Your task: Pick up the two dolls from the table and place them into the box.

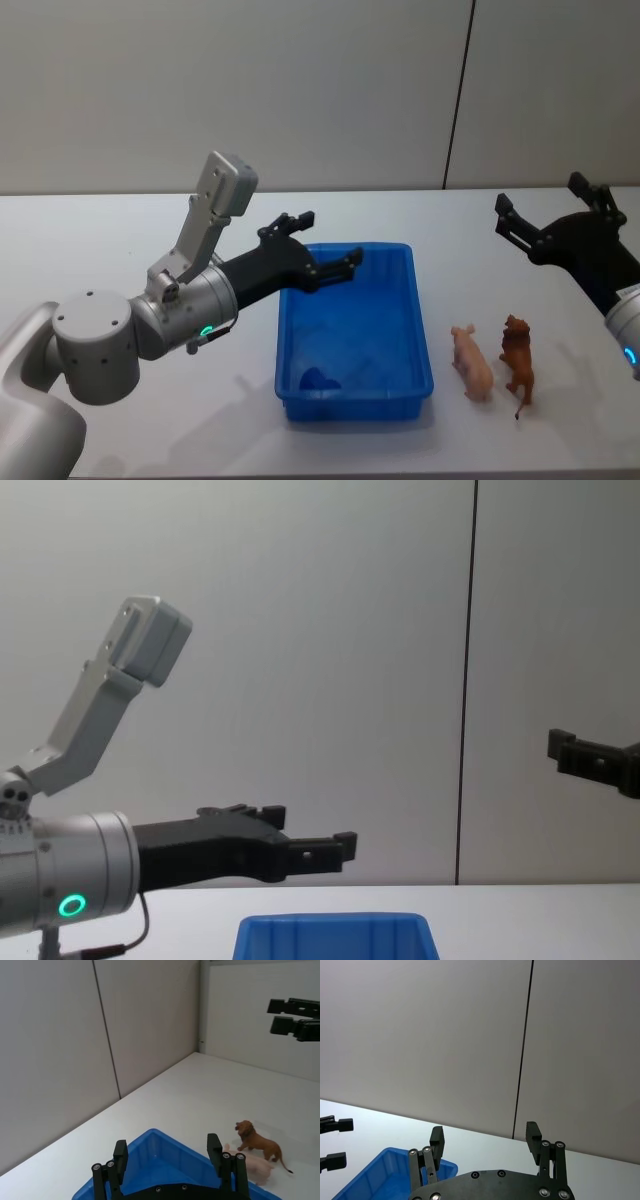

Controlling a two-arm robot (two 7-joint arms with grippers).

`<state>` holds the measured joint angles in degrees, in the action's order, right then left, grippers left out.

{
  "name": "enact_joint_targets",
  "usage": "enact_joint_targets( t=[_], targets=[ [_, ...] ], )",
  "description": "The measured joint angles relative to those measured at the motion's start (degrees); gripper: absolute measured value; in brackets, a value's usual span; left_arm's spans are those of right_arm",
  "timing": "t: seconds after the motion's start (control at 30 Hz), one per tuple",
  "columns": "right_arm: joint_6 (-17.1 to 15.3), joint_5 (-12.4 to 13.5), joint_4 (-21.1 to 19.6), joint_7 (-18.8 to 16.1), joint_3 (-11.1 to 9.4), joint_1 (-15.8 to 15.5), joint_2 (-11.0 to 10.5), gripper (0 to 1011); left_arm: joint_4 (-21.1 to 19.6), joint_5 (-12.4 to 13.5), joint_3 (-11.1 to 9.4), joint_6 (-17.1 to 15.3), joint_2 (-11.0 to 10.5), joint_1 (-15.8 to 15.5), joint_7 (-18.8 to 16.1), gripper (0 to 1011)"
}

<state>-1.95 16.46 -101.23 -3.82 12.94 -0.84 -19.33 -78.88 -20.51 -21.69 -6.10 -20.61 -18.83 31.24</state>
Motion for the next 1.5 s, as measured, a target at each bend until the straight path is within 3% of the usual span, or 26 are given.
enact_joint_targets(
  t=[0.6, 1.07, 1.5],
  targets=[
    [-1.58, -0.01, 0.45, 1.23, -0.19, -0.26, 0.05, 1001, -3.31, 2.28, 0.33, 0.54, -1.4, 3.53, -14.19, 1001],
    [-7.53, 1.29, 2.76, 4.96, -0.87, -1.14, 0.12, 1001, -4.8, 5.17, 0.7, 1.23, -1.81, 5.98, -27.48, 1001],
    [-13.46, 3.35, 6.44, 6.21, -1.23, -1.92, 0.41, 1001, -5.12, 6.62, 0.95, 1.68, -1.94, 6.99, -32.91, 1001]
  ],
)
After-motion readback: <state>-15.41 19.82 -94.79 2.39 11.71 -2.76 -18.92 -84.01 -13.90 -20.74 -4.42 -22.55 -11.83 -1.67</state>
